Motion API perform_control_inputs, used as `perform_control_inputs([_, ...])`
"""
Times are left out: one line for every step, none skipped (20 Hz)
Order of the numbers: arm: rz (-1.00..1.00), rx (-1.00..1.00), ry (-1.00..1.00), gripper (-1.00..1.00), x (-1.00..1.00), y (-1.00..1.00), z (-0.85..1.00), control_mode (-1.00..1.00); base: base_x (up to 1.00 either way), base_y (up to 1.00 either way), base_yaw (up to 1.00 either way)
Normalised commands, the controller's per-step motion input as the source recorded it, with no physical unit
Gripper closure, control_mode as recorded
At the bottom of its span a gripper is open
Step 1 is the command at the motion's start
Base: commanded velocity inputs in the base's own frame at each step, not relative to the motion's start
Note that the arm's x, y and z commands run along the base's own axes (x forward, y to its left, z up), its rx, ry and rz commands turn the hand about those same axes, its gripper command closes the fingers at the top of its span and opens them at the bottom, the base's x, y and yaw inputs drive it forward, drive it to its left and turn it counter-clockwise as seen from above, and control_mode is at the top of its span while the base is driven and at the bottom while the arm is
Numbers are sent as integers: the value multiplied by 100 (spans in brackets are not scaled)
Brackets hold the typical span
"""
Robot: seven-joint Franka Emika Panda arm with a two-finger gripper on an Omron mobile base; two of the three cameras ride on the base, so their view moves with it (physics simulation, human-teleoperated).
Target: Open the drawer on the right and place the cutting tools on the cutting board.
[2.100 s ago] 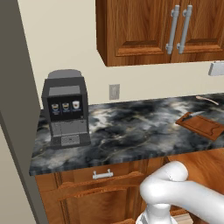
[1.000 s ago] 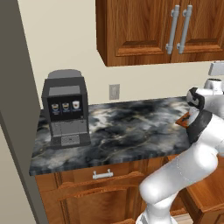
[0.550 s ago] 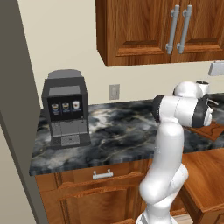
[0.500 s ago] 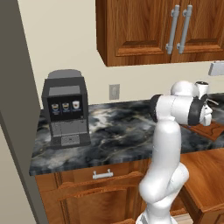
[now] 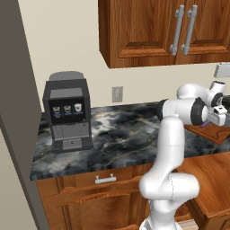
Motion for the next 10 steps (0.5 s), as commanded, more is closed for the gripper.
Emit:
perform_control_inputs([-4,0,0,100,0,-31,-7,-100,0,0,0])
perform_control_inputs([-4,0,0,100,0,-19,-16,-100,0,0,0])
perform_control_inputs([-3,0,0,100,0,-13,-20,-100,0,0,0])
perform_control_inputs([-3,0,0,100,0,-4,-23,-100,0,0,0])
perform_control_inputs([-2,0,0,100,0,0,-31,-100,0,0,0])
perform_control_inputs([-1,0,0,100,0,0,-35,-100,0,0,0])
perform_control_inputs([-1,0,0,100,-1,0,-44,-100,0,0,0])
perform_control_inputs([-1,0,0,100,0,0,-46,-100,0,0,0])
perform_control_inputs([0,0,0,100,-2,0,-46,-100,0,0,0])
perform_control_inputs([0,0,0,100,-4,0,-44,-100,0,0,0])
